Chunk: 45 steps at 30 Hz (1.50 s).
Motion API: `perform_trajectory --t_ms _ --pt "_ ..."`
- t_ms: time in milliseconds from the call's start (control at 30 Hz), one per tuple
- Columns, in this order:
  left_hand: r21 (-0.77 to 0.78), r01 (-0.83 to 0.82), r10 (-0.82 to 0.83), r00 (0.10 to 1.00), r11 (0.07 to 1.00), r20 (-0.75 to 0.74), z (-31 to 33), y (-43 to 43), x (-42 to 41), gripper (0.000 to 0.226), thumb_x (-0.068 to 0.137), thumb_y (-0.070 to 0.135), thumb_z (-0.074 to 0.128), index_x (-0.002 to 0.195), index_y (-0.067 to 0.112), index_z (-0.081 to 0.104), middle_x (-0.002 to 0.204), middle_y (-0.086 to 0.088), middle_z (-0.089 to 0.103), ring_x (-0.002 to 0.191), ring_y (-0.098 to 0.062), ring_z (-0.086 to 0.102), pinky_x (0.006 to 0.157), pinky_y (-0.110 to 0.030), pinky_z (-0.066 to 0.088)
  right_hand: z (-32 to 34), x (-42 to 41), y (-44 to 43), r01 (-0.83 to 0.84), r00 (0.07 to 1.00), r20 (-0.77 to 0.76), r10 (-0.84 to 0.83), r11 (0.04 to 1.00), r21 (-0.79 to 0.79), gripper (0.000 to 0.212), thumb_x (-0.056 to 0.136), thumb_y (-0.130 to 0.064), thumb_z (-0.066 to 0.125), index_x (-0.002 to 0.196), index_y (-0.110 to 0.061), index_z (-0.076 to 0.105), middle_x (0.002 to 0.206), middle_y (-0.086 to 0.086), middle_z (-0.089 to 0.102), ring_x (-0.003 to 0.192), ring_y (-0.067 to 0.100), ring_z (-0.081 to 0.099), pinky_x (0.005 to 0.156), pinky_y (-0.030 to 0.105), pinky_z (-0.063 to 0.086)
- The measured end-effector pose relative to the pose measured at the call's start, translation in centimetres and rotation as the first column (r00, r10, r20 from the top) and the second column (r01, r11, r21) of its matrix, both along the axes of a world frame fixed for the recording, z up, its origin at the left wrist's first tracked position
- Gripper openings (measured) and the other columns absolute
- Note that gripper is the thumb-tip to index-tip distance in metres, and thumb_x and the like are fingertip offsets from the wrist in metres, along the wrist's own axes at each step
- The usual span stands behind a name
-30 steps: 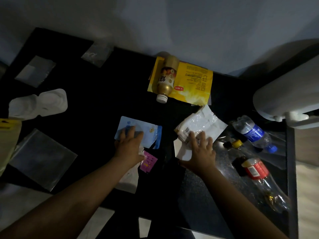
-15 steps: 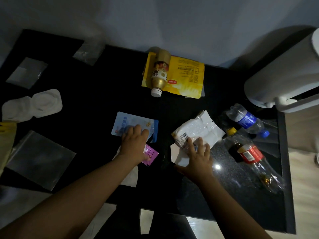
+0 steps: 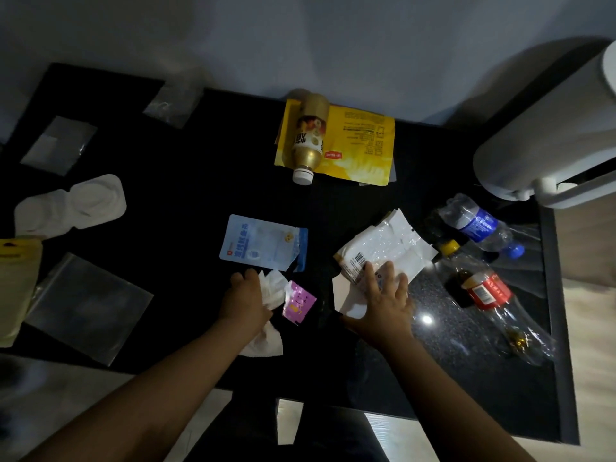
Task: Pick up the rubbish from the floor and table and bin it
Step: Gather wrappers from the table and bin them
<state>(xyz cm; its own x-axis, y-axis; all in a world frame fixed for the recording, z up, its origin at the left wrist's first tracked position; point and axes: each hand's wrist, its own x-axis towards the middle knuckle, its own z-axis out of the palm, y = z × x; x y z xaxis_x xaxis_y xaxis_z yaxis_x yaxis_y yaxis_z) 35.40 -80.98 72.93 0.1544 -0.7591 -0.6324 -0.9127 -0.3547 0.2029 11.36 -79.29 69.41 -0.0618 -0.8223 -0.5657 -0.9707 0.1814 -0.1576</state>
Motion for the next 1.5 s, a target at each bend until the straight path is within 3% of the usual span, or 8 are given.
perform_trajectory --t_ms 367,533,733,1000,1167,1333,1400,1500 --pt "-0.178 0.11 -0.158 0.945 0.978 -0.285 1.8 0.3 0.2 0.053 0.071 0.029 0.08 0.113 0.012 0.052 0.114 -0.006 0.047 0.099 -0.02 0.051 0.074 -0.026 0.037 0.1 -0.1 0.0 0.005 0.999 0.036 -0.005 1.0 -0.007 0.12 0.064 -0.077 0.06 0.148 -0.035 -0.014 0.156 0.006 -0.027 0.142 0.042 -0.019 0.111 0.064 0.012" --pt "-0.076 0.453 -0.459 0.866 0.888 -0.201 0.5 -0.1 -3.0 0.062 0.078 0.03 0.073 0.131 0.015 0.043 0.126 -0.007 0.039 0.114 -0.025 0.048 0.093 -0.037 0.045 0.2 -0.6 0.3 0.0 0.999 0.047 0.001 1.0 -0.022 0.119 0.063 -0.076 0.061 0.148 -0.038 -0.013 0.156 0.003 -0.025 0.143 0.04 -0.018 0.111 0.063 0.013" --pt "-0.013 0.567 -0.566 0.82 0.824 -0.087 -0.4 -0.8 -4.0 0.049 0.082 0.03 0.07 0.122 0.011 0.05 0.127 -0.011 0.037 0.115 -0.027 0.047 0.093 -0.038 0.045 -0.2 -1.5 0.8 -0.015 0.999 0.028 0.016 1.0 -0.025 0.121 0.06 -0.081 0.059 0.146 -0.041 -0.016 0.156 0.003 -0.026 0.143 0.039 -0.017 0.112 0.061 0.012" --pt "-0.192 0.298 -0.32 0.942 0.935 -0.098 0.6 -2.7 -0.8 0.026 0.085 0.028 0.066 0.103 0.011 0.065 0.113 -0.008 0.05 0.104 -0.021 0.05 0.085 -0.029 0.04 -0.9 -1.7 0.7 0.002 0.999 0.044 -0.001 0.999 -0.034 0.123 0.056 -0.081 0.061 0.146 -0.042 -0.014 0.156 0.0 -0.024 0.143 0.039 -0.015 0.109 0.064 0.016" --pt "-0.147 0.351 -0.335 0.934 0.925 0.125 0.6 -6.6 1.7 0.046 0.083 0.037 0.069 0.12 0.011 0.059 0.127 -0.012 0.042 0.12 -0.029 0.042 0.098 -0.037 0.041 -0.7 -1.8 0.3 0.035 0.997 0.063 -0.032 0.998 -0.044 0.125 0.048 -0.085 0.062 0.147 -0.042 -0.002 0.156 -0.003 -0.009 0.143 0.036 -0.004 0.109 0.062 0.019" --pt "-0.129 0.383 -0.351 0.911 0.915 0.217 0.2 -8.5 1.6 0.083 0.074 0.043 0.075 0.14 0.016 0.032 0.15 -0.011 0.017 0.137 -0.034 0.021 0.107 -0.044 0.033 0.5 -2.3 -1.1 0.103 0.994 0.046 -0.095 0.962 -0.251 0.098 0.051 -0.081 0.061 0.135 -0.037 0.035 0.138 0.003 0.036 0.123 0.029 0.037 0.099 0.051 0.036" --pt "-0.088 0.401 -0.38 0.905 0.912 0.19 0.0 -9.1 1.5 0.097 0.076 0.044 0.074 0.149 0.02 0.014 0.158 -0.006 0.0 0.145 -0.032 0.004 0.113 -0.047 0.023 0.5 -2.9 -1.3 0.125 0.992 0.067 -0.111 0.951 -0.281 0.108 0.051 -0.079 0.064 0.141 -0.034 0.025 0.144 0.008 0.027 0.13 0.034 0.029 0.1 0.055 0.038" --pt "-0.018 0.479 -0.466 0.861 0.877 0.202 0.0 -9.8 1.5 0.103 0.078 0.047 0.07 0.152 0.022 0.003 0.16 -0.001 -0.004 0.147 -0.027 -0.001 0.117 -0.048 0.016 -0.1 -3.3 -1.3 0.053 0.992 0.12 -0.043 0.996 -0.076 0.138 0.045 -0.077 0.072 0.145 -0.042 -0.017 0.157 0.002 -0.021 0.143 0.037 -0.018 0.108 0.064 0.018"
